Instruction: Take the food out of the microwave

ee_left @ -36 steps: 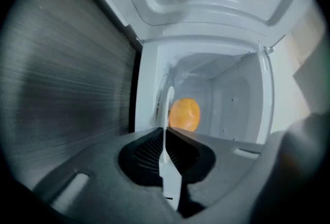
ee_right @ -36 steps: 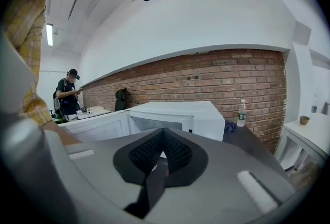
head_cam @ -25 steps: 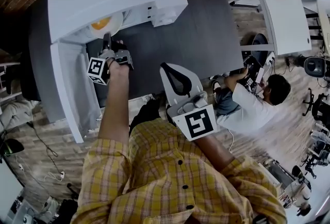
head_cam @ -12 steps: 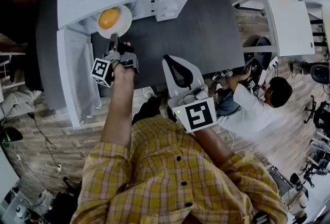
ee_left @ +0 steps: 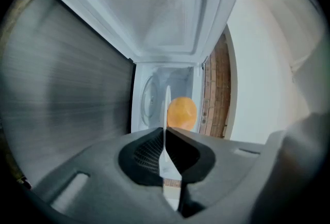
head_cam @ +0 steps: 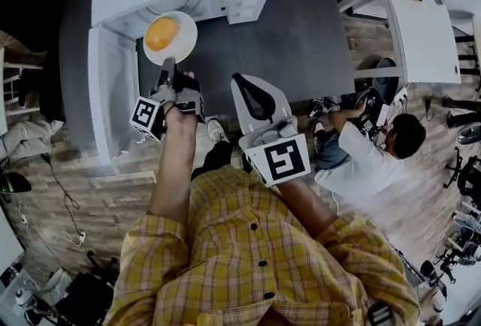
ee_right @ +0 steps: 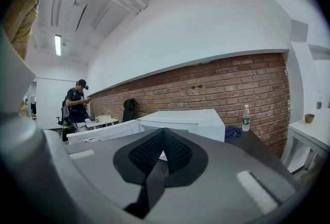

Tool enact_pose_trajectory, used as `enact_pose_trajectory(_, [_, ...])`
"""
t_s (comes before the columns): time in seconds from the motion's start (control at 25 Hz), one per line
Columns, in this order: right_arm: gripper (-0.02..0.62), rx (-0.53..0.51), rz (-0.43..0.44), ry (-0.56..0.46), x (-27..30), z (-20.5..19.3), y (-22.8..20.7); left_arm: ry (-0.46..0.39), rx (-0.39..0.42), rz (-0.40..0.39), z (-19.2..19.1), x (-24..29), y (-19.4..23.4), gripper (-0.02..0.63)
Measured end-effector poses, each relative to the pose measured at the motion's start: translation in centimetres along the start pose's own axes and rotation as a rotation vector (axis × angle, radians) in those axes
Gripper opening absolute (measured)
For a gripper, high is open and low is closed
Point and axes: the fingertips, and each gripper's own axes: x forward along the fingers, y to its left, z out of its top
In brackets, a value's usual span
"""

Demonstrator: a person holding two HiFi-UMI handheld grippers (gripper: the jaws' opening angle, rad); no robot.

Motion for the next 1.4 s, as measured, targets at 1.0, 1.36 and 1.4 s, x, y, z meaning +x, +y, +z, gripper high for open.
enact_pose_trajectory(1.0, [0.005, 0.024, 0.024, -0.059, -2.6, 3.1, 0.7, 0.001, 0.052, -0.091, -5.9, -10.6, -11.7, 0.011])
enact_pose_trajectory(1.36, [0.005, 0.011, 0.051, -0.07, -2.4, 3.5, 1.6, 0.003, 0.048, -0.122, -6.6, -11.8, -13.2, 0.011])
enact_pose_trajectory(1.4, [0.005, 0.013, 0.056, -0.071, -2.4, 3.7, 1.8, 0.003, 0.045, -0.124, -6.6, -11.9, -13.4, 0.011])
